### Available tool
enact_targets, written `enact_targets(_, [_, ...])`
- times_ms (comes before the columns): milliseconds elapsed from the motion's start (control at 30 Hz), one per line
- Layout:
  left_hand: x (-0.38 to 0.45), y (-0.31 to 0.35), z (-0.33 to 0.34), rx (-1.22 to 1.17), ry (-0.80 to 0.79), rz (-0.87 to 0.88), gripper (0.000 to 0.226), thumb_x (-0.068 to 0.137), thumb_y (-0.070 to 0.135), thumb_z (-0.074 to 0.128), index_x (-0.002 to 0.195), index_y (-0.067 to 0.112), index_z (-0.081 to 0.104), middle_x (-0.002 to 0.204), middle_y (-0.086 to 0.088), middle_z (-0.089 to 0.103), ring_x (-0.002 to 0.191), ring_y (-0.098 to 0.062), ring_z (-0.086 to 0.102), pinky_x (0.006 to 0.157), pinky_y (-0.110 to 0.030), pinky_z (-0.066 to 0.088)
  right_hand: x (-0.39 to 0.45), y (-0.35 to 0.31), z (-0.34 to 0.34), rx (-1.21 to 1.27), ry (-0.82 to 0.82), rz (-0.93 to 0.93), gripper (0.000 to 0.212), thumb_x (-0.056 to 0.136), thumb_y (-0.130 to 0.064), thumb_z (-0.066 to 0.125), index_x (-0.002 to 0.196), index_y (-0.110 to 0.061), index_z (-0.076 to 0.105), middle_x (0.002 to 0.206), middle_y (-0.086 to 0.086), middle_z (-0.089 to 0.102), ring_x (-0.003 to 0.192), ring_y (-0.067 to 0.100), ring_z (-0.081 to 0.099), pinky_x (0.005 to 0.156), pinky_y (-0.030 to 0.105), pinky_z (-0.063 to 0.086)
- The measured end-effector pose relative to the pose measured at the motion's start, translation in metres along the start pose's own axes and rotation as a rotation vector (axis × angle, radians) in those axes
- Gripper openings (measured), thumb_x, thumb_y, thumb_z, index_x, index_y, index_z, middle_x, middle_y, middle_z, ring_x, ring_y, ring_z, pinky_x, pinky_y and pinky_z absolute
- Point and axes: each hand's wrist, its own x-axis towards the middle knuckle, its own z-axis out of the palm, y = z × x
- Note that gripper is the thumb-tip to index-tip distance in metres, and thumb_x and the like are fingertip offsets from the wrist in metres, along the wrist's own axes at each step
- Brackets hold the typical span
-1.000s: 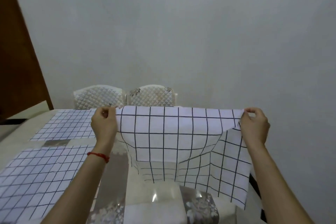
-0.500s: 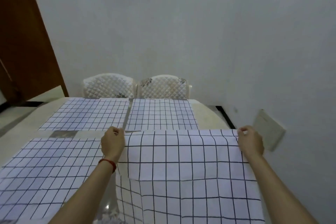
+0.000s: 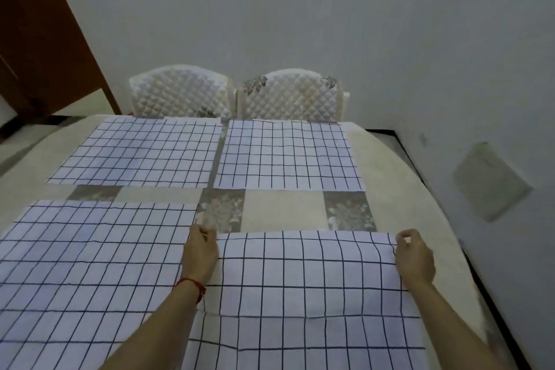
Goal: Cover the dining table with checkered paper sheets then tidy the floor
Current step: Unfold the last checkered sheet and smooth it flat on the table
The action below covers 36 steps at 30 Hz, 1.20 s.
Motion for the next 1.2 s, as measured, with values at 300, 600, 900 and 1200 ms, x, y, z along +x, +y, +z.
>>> enact_targets(300, [0.018,-0.027,0.01,-0.207,0.003,-0.249,0.032,0.089,0.025,0.055,0.118,0.013,0.045,0.098,0.002,0.051,0.081,-0.014,0.05,0.065,-0.028,0.041,0.008,0.007,0.035,0.105,-0.033,0.077,0.027,0.091,-0.025,0.051,0.115,-0.013,0.051,0.082,0.018,0.062,0.073,0.033,0.056,0.062,0.033,0.039])
enact_targets(600, [0.032,-0.033,0.008,-0.156,0.025,-0.208,0.035,0.079,0.003,0.06,0.113,0.01,0.055,0.096,-0.011,0.061,0.083,-0.025,0.055,0.071,-0.03,0.043,0.013,0.007,0.037,0.154,-0.141,-0.002,0.031,0.089,-0.005,0.052,0.119,-0.008,0.05,0.084,0.016,0.058,0.072,0.029,0.052,0.063,0.031,0.036])
enact_targets(900, [0.061,-0.028,0.019,-0.147,0.06,-0.164,0.022,0.077,0.002,0.064,0.098,0.007,0.063,0.07,0.001,0.056,0.074,-0.018,0.053,0.074,-0.027,0.042,0.032,0.0,0.058,0.184,-0.112,-0.041,0.015,0.089,-0.002,0.051,0.1,-0.002,0.061,0.094,0.021,0.064,0.077,0.027,0.052,0.069,0.029,0.037])
enact_targets(1200, [0.091,-0.023,0.026,-0.047,0.089,-0.064,0.02,0.079,0.003,0.066,0.099,0.0,0.064,0.079,-0.008,0.06,0.082,-0.019,0.052,0.08,-0.028,0.04,0.05,-0.016,0.079,0.196,-0.084,-0.087,0.017,0.089,-0.003,0.052,0.099,-0.001,0.066,0.102,0.02,0.067,0.093,0.032,0.06,0.078,0.032,0.045])
